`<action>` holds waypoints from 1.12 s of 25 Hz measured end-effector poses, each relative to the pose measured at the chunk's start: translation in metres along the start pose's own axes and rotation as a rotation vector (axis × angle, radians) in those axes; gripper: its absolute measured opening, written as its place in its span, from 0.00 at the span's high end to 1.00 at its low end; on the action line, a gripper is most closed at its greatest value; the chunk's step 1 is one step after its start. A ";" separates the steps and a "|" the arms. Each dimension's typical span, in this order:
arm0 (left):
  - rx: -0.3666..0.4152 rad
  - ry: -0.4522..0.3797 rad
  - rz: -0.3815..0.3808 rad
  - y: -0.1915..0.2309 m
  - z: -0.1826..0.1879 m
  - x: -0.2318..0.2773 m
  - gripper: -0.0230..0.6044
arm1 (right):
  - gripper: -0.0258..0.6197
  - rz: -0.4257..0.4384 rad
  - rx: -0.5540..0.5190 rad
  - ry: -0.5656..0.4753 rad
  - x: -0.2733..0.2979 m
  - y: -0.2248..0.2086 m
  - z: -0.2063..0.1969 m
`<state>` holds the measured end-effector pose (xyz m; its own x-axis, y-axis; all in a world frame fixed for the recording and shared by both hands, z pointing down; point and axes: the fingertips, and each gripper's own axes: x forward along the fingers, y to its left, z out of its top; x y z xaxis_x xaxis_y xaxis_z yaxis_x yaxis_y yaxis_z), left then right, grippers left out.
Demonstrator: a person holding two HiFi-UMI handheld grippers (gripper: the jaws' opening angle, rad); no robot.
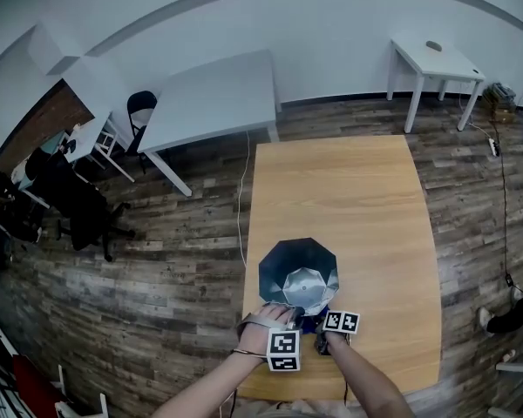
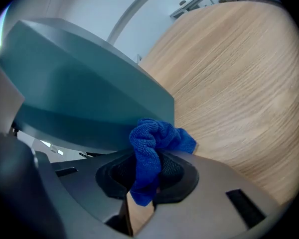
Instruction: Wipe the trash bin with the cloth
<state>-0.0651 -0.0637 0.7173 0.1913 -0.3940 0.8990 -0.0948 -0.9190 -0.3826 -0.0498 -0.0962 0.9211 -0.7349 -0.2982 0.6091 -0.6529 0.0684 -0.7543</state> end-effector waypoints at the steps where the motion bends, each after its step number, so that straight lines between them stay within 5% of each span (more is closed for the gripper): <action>1: -0.005 0.000 0.000 -0.001 0.000 0.000 0.87 | 0.84 -0.007 -0.003 0.007 0.003 -0.003 -0.001; 9: -0.008 0.008 0.026 0.000 0.003 0.002 0.87 | 0.84 -0.017 -0.025 0.007 -0.004 -0.003 -0.001; 17: 0.048 -0.039 0.037 -0.005 -0.011 -0.016 0.79 | 0.84 0.121 -0.092 -0.070 -0.080 0.067 -0.004; 20: 0.102 -0.027 0.033 -0.003 -0.026 -0.022 0.70 | 0.84 0.178 -0.081 -0.115 -0.111 0.098 -0.004; 25: 0.224 0.023 0.004 -0.012 -0.048 -0.014 0.69 | 0.84 0.246 -0.081 -0.174 -0.145 0.143 -0.005; 28: 0.297 0.060 0.050 -0.008 -0.053 -0.008 0.70 | 0.84 0.266 -0.072 -0.212 -0.156 0.163 0.003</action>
<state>-0.1175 -0.0523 0.7248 0.1351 -0.4455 0.8850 0.1887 -0.8653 -0.4644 -0.0410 -0.0412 0.7021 -0.8315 -0.4514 0.3238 -0.4607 0.2345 -0.8560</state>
